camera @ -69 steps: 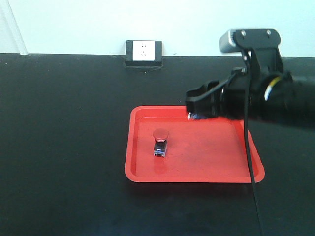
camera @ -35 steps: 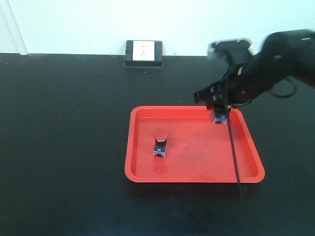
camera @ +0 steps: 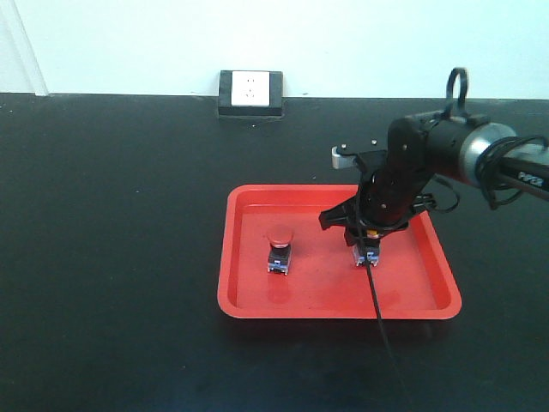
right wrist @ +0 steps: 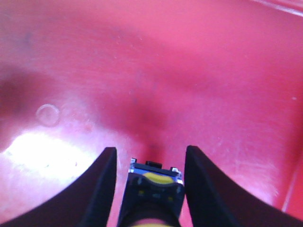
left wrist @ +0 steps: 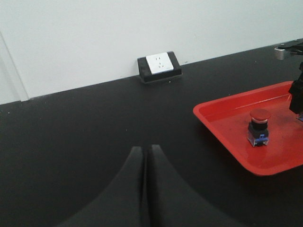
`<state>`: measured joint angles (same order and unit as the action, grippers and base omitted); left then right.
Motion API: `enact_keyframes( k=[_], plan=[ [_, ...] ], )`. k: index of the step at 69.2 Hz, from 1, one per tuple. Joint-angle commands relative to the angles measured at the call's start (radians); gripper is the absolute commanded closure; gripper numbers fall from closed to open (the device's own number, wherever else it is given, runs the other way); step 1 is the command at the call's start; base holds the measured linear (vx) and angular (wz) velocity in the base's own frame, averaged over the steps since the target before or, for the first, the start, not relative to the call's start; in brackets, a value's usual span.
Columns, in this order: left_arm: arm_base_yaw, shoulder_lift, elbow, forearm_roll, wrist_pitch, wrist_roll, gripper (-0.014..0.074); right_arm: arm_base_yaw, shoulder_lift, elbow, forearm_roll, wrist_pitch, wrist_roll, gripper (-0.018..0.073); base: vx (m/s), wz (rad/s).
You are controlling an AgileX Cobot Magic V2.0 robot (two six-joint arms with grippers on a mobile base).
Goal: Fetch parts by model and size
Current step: 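Move the right gripper with the yellow-capped switch over the tray, then lower the yellow-capped switch beside the red one and open the right gripper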
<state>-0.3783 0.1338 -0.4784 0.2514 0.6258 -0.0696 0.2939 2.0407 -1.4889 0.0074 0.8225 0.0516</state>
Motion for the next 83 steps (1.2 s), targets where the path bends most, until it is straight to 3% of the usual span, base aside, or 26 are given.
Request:
enact_keyframes(
  k=[1,31,41,52,73,83],
  plan=[
    [0.002,0.011,-0.025,0.003,-0.044,-0.003,0.0603,-0.005,-0.042,-0.033,-0.007,-0.056,0.005,0.0564,0.0,0.0],
    [0.002,0.011,-0.025,0.003,-0.037,-0.003,0.0603,-0.005,-0.023,-0.033,-0.007,-0.069,0.005,0.0559,0.0,0.0],
    [0.002,0.011,-0.025,0.003,-0.037,-0.003,0.0603,-0.005,-0.023,-0.033,-0.007,-0.061,0.005,0.051,0.0,0.0],
    [0.002,0.011,-0.025,0.003,-0.037,-0.003,0.0603,-0.005,-0.023,-0.033,-0.015,-0.055,0.005,0.036,0.0,0.0],
    [0.002,0.011,-0.025,0.003,-0.037,-0.003,0.0603,-0.005,-0.024,-0.033,-0.007,-0.055,0.019,-0.0148,0.0,0.0],
    [0.002,0.011,-0.025,0.003,-0.037,-0.003,0.0603,-0.005,-0.028,-0.033,-0.007,-0.055,0.019,-0.0165,0.0,0.0]
  ],
)
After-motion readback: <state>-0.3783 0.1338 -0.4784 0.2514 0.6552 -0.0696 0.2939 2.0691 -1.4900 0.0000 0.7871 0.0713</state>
